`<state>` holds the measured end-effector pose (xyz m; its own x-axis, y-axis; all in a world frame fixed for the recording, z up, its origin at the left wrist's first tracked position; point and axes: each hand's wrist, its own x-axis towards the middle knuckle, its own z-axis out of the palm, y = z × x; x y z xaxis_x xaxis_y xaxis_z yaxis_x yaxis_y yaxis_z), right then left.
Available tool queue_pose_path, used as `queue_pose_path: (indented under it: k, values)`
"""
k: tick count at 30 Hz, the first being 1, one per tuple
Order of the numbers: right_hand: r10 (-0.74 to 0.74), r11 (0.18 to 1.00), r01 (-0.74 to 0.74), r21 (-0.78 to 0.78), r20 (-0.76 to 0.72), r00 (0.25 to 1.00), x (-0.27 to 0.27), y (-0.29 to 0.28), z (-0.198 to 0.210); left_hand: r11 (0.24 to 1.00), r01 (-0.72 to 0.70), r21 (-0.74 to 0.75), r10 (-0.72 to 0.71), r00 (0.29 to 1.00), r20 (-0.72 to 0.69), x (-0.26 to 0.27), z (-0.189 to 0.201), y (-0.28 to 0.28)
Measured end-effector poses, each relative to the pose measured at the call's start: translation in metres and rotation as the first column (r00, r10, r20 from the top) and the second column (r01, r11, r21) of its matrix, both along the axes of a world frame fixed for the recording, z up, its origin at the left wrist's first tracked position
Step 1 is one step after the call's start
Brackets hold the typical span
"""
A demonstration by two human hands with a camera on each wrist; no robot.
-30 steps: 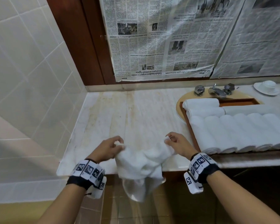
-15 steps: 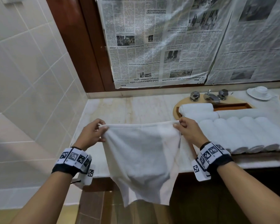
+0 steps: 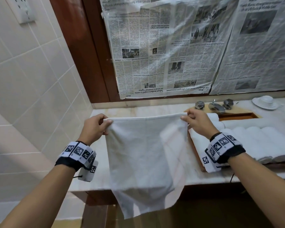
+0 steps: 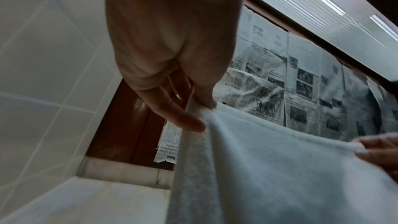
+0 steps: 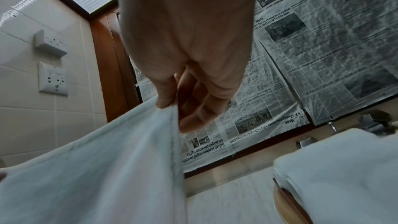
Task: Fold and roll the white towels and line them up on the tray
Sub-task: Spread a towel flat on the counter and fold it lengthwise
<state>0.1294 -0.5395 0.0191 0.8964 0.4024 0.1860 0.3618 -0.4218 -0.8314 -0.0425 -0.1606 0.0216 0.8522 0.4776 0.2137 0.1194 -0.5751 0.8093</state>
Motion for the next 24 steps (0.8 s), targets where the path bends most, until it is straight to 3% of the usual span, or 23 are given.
queue_pose_path:
  k: [5, 16, 24]
  values:
    - [-0.013, 1.0, 0.013, 0.005, 0.003, 1.0, 0.009, 0.001, 0.009, 1.0, -0.002, -0.008, 0.002, 1.0, -0.018, 0.009, 0.001, 0.006]
    - [0.031, 0.995, -0.012, 0.1, -0.194, 0.981, 0.027, 0.032, 0.012, 0.992, -0.126, 0.006, 0.127, 0.991, -0.044, 0.029, 0.002, 0.027]
    - [-0.014, 1.0, 0.017, 0.018, -0.184, 0.983, 0.076, 0.086, 0.003, 0.985, -0.145, 0.096, 0.151, 0.986, -0.065, 0.083, -0.011, 0.085]
